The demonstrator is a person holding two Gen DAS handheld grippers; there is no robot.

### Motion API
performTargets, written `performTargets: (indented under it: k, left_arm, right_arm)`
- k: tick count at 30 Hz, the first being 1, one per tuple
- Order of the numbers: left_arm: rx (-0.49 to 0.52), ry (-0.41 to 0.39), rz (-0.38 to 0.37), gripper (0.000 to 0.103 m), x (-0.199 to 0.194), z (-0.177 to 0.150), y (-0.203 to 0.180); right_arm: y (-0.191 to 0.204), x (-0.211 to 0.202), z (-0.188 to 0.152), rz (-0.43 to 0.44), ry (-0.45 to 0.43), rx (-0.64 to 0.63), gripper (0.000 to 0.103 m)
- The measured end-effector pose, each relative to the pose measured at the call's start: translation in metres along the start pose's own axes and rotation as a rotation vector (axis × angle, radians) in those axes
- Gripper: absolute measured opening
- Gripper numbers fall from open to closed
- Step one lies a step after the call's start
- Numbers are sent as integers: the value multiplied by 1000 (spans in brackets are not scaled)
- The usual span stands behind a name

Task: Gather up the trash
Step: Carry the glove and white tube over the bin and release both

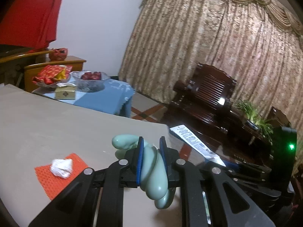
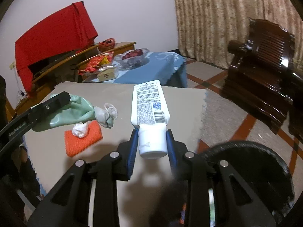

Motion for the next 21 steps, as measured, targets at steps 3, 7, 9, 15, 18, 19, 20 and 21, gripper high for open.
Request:
performTargets:
  k: [3, 7, 9, 15, 18, 19, 20, 21]
  left_arm:
    - [12, 16, -35, 16, 4, -8, -20]
    - [31, 40, -90, 16, 12, -21, -52]
    - [42, 49, -115, 14, 16, -25, -66]
    - [68, 104, -208, 13, 38, -44, -108]
    - [91, 144, -246, 13, 53, -55, -128]
    - [96, 159, -261, 13, 57, -59, -134]
    - [101, 168, -268, 13, 60, -61, -138]
    - [107, 176, -277, 13, 62, -63, -143]
  right_arm:
    - [-22, -18, -12, -38, -2, 30, 29]
    - [-52, -39, -29, -93, -1, 60, 29]
    - [-63, -45, -36, -113, 3, 73, 29]
    - [-94, -62, -60, -171, 13, 116, 29]
    - [-111, -68, -73, -203, 20, 146, 29]
    - [-117, -70, -78, -212, 24, 156, 29]
    - [-122, -71, -82, -225, 28, 161, 29]
    - [-125, -71, -85, -231, 30, 163, 29]
Point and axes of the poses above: each gripper's, at about its wrist camera, not at the fingertips, and x roughly the way its jaws point, y to its left, z to its top, the point moved 4 cm from there along x, roughly the way its jaws point, and after that the axes turned 9 degrees about -z, right-handed, at the moved point
